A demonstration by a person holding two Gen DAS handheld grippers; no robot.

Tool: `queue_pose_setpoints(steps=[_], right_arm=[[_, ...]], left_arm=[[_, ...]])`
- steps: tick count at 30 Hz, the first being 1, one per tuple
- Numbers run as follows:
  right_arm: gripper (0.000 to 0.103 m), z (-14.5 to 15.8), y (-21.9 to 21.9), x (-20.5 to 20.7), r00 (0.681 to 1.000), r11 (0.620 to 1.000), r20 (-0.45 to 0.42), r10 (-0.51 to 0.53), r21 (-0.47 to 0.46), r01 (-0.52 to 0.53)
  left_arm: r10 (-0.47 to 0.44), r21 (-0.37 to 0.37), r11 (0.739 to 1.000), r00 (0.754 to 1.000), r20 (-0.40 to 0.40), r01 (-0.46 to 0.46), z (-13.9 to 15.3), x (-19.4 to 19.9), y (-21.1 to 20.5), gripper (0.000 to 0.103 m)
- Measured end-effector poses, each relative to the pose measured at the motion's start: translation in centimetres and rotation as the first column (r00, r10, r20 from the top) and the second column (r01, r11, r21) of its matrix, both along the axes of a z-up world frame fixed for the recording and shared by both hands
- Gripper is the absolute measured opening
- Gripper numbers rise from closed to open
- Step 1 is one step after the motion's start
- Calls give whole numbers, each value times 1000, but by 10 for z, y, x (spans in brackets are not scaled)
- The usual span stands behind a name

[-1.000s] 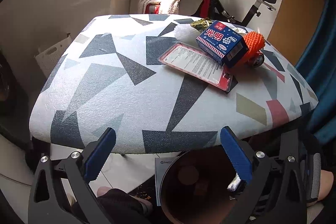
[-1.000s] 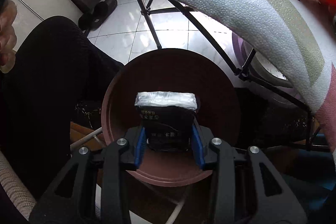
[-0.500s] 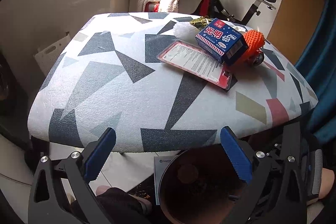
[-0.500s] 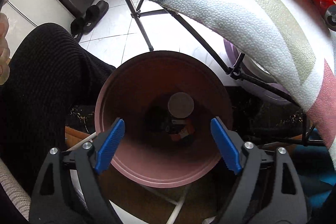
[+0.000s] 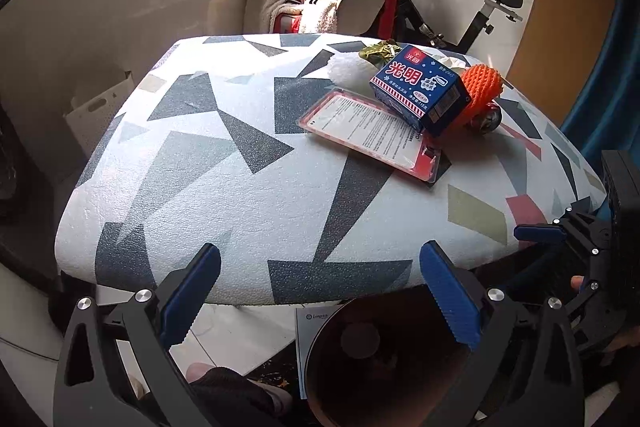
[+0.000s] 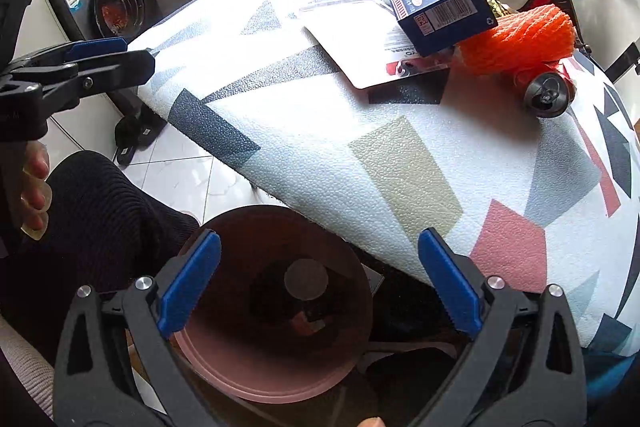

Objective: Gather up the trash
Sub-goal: 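Grasp the orange foam net with the right tool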

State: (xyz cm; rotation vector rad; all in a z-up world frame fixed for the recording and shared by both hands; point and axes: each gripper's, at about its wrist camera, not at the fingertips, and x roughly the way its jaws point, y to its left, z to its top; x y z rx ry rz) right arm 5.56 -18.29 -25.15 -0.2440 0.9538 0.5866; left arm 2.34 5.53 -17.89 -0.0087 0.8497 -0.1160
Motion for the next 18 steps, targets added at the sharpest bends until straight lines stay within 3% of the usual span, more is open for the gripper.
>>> queue_pose_setpoints(steps=[6, 14, 16, 18], right_arm=[[97, 40, -19, 10, 983, 998, 174, -48, 48, 40], [97, 63, -64, 42, 957, 956, 212, -200, 258, 143], [98, 67, -75, 49, 935, 947, 248, -254, 262, 188], [98, 68, -85, 62, 935, 943, 232, -268, 262, 205]], left_arm=[[4, 6, 1000, 999, 48, -5, 9, 5, -2, 97], [-6, 8, 1000, 997, 77, 5, 19, 21, -6, 97], [-12, 3, 1000, 997, 77, 12, 21, 26, -7, 97], [-21, -25, 999, 997, 68, 23, 21, 31, -7, 97]])
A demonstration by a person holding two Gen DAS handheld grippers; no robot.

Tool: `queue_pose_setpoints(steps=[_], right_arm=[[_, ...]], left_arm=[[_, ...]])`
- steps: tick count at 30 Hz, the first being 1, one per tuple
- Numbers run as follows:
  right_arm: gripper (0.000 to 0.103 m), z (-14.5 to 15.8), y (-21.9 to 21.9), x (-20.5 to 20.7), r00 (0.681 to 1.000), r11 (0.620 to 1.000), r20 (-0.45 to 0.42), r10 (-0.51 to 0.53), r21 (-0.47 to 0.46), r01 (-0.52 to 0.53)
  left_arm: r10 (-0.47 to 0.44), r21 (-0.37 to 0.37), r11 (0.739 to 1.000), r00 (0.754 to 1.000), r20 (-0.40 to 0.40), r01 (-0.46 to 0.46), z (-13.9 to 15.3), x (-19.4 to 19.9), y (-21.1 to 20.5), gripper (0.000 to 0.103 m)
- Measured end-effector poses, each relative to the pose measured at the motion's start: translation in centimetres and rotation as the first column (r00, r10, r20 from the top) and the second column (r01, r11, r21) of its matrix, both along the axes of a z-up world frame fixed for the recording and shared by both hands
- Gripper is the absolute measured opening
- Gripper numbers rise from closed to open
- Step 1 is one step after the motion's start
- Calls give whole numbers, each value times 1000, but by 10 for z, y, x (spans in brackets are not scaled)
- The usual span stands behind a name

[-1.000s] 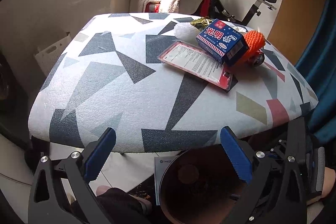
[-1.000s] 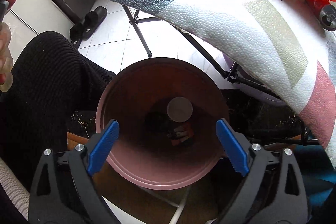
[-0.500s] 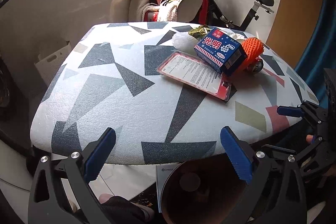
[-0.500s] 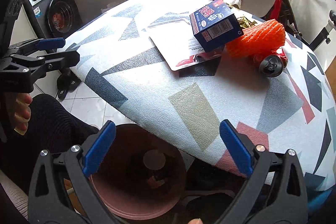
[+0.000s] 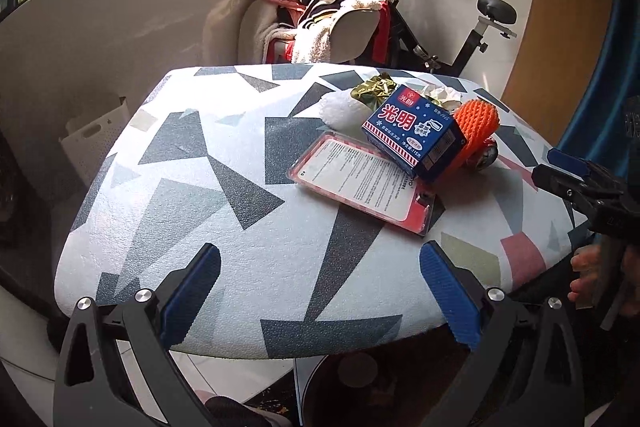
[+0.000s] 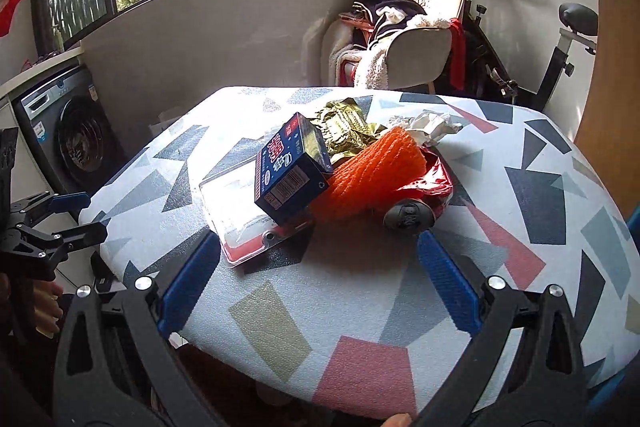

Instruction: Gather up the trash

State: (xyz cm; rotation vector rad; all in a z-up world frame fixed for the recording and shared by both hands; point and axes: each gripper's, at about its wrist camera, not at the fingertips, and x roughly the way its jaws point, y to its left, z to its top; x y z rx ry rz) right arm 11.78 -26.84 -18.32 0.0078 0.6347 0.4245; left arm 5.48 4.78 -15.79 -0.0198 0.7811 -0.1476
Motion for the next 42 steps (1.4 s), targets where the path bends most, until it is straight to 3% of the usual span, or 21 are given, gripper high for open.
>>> queue_pose_setpoints(steps=[3, 5, 10, 13, 15, 18, 20, 21, 22, 26, 32, 35, 39, 42], right_arm=[[97, -1, -12, 21, 999, 999, -51, -6, 39, 8], [97, -1, -14, 37, 995, 998, -73, -61, -13, 60], [97, -4, -19, 70, 991, 993, -68, -118, -20, 116], [96, -11, -23, 91, 986, 991, -114, -119, 55, 126], [83, -18, -26, 107, 980, 982, -180, -83, 152, 111], [70, -30, -22, 121, 968, 976, -239, -78, 178, 123], [41, -32, -20, 123, 967, 975, -248, -63, 190, 112], [35, -31, -19, 122, 967, 976, -248, -64, 185, 112], [28, -29, -18, 120, 969, 977, -238, -62, 183, 107], [25, -7, -13, 103, 988, 987, -144, -47, 147, 68], [25, 28, -4, 72, 1000, 1000, 10, -27, 13, 27], [25, 36, -6, 61, 998, 999, 55, -31, -28, 33], [25, 40, -16, 53, 991, 992, 98, -87, -81, 95], [25, 41, -24, 49, 983, 983, 125, -132, -113, 147]], left_arm=[[-5, -38, 999, 1000, -12, 4, 1, 8, -2, 97], [-11, -45, 999, 1000, -23, 10, 0, 13, -4, 97], [-11, -78, 997, 998, -55, 7, -3, 26, -9, 97], [-17, -69, 998, 998, -64, 13, -4, 31, -13, 97], [-17, -54, 998, 998, -62, 14, -4, 34, -17, 97], [-41, -60, 997, 998, -43, 38, 0, 35, -23, 97], [-48, -45, 998, 998, -42, 46, 1, 36, -28, 97], [-50, -39, 998, 998, -47, 48, 1, 38, -29, 97], [-47, -37, 998, 998, -49, 45, 1, 39, -30, 97], [-16, -38, 999, 999, -36, 15, 4, 41, -29, 97], [-22, -168, 986, 995, -96, 5, 3, 56, -26, 97], [-32, -254, 967, 990, -137, -4, 1, 69, -28, 97], [-31, -388, 920, 979, -203, -51, -7, 94, -31, 97], [-31, -436, 897, 973, -229, -75, -10, 109, -39, 97]])
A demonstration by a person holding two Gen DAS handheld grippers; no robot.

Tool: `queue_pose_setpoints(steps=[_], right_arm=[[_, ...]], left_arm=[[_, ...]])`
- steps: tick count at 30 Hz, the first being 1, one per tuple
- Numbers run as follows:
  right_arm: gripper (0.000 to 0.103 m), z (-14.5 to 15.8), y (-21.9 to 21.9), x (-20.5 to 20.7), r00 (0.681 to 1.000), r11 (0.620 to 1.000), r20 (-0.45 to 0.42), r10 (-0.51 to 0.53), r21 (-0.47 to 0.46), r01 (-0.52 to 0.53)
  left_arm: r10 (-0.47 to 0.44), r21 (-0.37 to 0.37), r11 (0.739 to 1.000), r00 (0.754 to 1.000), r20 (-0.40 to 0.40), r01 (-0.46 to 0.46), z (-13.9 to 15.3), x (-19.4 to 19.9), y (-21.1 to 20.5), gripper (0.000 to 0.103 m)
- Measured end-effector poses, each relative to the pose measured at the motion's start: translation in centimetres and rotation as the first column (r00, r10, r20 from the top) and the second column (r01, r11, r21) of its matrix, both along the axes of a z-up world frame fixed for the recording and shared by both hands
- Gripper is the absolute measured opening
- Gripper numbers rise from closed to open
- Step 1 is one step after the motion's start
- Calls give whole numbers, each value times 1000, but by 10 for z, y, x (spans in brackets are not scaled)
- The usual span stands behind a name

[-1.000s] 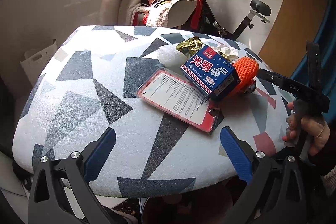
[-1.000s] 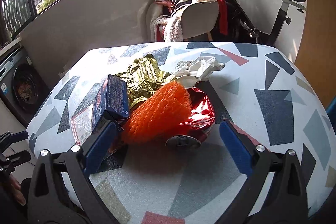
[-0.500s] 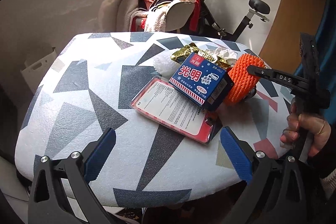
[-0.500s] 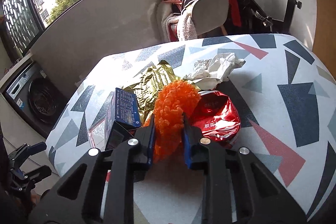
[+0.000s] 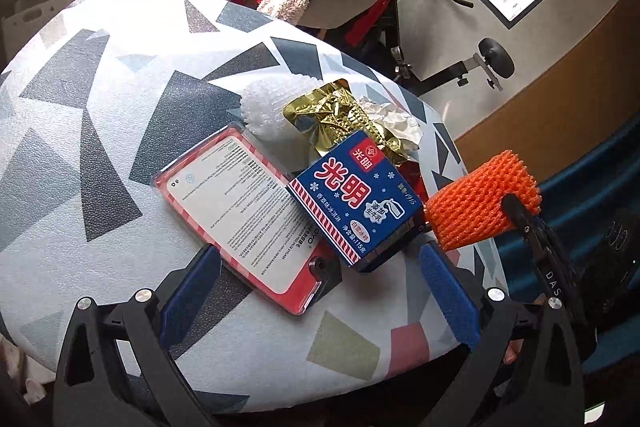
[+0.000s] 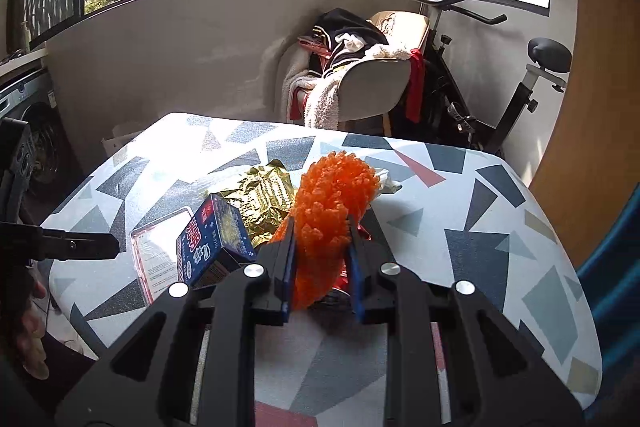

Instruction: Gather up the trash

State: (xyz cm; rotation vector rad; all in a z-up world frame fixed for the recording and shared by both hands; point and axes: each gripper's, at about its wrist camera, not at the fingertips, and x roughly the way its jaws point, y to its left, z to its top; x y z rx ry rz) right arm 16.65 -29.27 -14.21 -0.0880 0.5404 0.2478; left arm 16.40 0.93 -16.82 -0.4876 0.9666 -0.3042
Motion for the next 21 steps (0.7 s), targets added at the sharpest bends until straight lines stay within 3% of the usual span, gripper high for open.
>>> queue_pose_setpoints(steps=[5, 8, 13, 21], right_arm=[[25, -3, -18, -7, 1000, 1000, 0, -27, 6, 27], [25, -8, -26, -9, 999, 999, -13, -33, 25, 33], [25, -17, -35, -11, 998, 998, -37, -40, 47, 42], [25, -22, -39, -14, 999, 997, -40, -36, 64, 39]], left_arm=[[-6, -23, 1000, 999, -37, 5, -8, 19, -22, 97], [-25, -120, 993, 996, -89, 14, -19, 34, -35, 97], [46, -245, 966, 987, -155, -84, -26, 56, -42, 97], [158, -167, 967, 968, -195, -191, -32, 75, -41, 97]])
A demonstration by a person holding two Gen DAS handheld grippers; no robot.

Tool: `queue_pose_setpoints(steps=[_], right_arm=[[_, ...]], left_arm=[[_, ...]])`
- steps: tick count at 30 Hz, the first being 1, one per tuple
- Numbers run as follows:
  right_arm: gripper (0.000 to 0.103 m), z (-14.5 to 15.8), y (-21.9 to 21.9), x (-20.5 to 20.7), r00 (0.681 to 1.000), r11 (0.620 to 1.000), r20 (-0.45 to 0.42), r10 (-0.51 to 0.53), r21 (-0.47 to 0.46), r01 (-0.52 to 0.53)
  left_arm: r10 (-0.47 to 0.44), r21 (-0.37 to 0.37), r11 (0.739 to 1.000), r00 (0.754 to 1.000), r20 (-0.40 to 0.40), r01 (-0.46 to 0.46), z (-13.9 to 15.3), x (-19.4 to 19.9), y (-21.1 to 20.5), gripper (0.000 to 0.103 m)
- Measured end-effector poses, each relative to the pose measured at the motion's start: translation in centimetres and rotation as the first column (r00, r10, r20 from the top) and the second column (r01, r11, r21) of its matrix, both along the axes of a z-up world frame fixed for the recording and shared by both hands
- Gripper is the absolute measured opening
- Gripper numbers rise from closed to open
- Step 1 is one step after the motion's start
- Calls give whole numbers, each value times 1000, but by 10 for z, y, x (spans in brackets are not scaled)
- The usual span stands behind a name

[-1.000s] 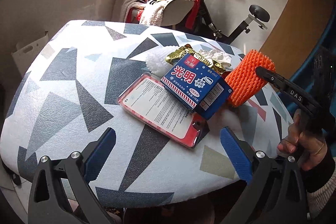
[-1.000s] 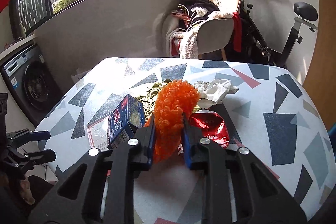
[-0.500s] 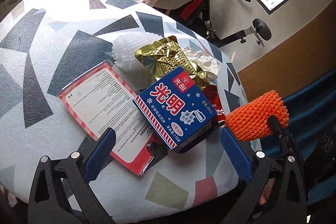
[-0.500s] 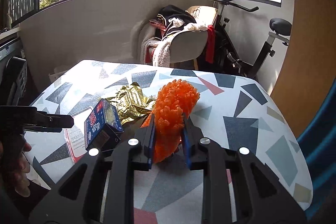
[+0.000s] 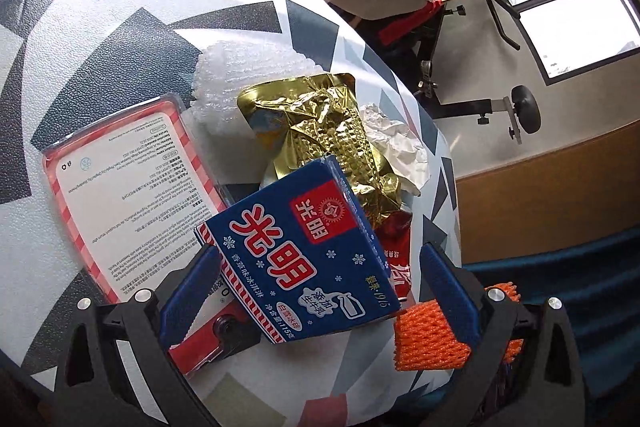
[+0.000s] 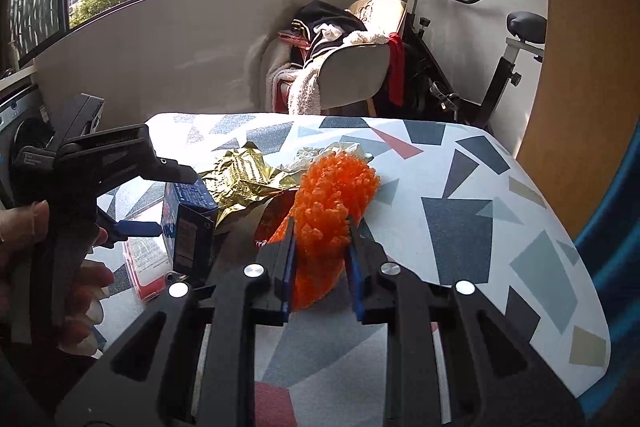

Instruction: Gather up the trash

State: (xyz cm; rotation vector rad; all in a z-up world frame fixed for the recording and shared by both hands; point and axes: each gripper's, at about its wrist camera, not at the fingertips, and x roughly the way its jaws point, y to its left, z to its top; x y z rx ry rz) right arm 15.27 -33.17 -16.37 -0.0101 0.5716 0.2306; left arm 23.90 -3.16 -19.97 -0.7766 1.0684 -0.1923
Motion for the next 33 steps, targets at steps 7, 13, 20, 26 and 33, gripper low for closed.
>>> queue_pose_setpoints(steps=[7, 13, 20, 26, 33], right_arm=[[25, -3, 0, 0, 1000, 1000, -13, 7, 23, -7], [25, -1, -1, -6, 1000, 999, -13, 18, 32, -18], [25, 2, 1, -14, 1000, 999, -10, 28, 43, -27], [25, 9, 5, -26, 999, 998, -9, 54, 41, -53], [25, 13, 17, -47, 995, 995, -20, 96, 27, -96]], left_arm=[[5, -24, 1000, 999, -46, -6, -18, 5, 5, 97], [-72, -7, 997, 997, -16, 72, -16, -3, 7, 62], [-254, 180, 955, 964, 76, 237, 16, -28, -2, 38], [-432, 381, 855, 889, 151, 351, 43, -73, -7, 38], [-486, 425, 820, 859, 162, 383, 52, -144, 16, 38]])
